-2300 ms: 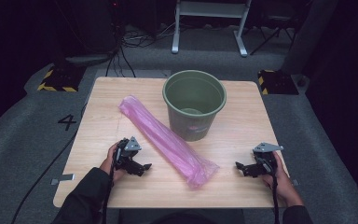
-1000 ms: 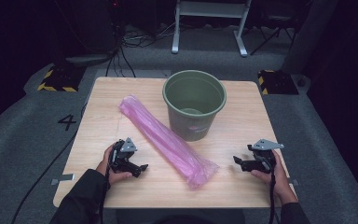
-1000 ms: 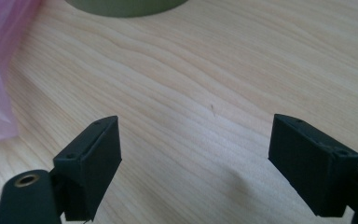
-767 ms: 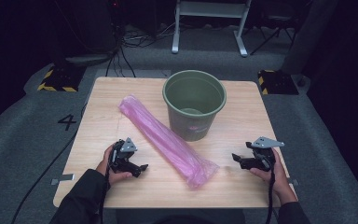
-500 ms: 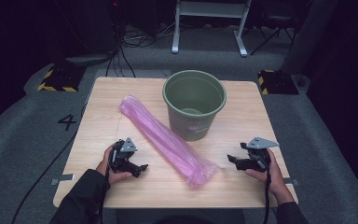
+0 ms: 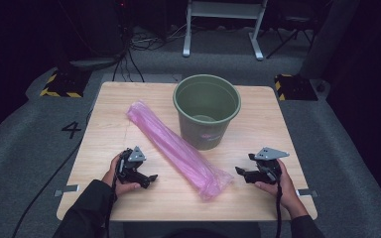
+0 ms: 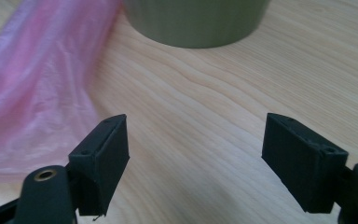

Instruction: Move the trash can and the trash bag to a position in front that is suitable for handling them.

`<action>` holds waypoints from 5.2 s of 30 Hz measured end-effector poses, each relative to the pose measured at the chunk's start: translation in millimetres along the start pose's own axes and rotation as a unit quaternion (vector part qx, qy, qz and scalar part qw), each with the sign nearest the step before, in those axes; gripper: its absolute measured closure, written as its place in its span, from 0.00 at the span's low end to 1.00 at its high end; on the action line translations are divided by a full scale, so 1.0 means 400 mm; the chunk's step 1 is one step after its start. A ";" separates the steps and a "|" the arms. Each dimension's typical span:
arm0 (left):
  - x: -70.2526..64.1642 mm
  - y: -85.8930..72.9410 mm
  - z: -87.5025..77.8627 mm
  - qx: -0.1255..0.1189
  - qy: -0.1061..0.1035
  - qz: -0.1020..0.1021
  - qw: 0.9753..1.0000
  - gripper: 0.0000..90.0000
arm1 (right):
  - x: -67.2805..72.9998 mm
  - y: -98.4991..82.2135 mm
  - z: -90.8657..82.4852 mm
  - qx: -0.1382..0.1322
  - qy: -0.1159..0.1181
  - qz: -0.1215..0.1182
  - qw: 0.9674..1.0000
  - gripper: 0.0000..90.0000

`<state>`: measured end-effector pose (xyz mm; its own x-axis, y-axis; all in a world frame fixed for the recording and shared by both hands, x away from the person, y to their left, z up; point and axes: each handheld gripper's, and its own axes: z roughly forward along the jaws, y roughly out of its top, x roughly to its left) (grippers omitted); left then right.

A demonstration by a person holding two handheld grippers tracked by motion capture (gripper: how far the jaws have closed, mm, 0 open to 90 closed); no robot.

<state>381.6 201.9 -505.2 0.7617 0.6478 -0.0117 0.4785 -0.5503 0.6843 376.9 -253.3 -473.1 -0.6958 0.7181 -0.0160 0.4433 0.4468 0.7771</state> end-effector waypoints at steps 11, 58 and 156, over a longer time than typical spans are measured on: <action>0.000 0.000 0.000 0.000 0.000 0.000 1.000 0.00 | 0.073 0.013 -0.003 -0.009 0.064 -0.037 0.997 0.28; 0.022 -0.003 -0.004 0.000 0.009 -0.007 1.000 0.00 | 0.001 -0.014 0.086 0.014 0.000 -0.060 0.998 0.90; -0.042 0.143 0.120 -0.034 -0.055 0.062 0.996 0.56 | -0.182 -0.068 0.037 0.025 -0.073 0.060 0.995 0.27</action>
<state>417.1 134.1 -500.9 0.8579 0.5138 -0.0010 0.3501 -0.5831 0.7331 423.9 -310.1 -502.5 -0.5479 0.8363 -0.0183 0.5487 0.3758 0.7468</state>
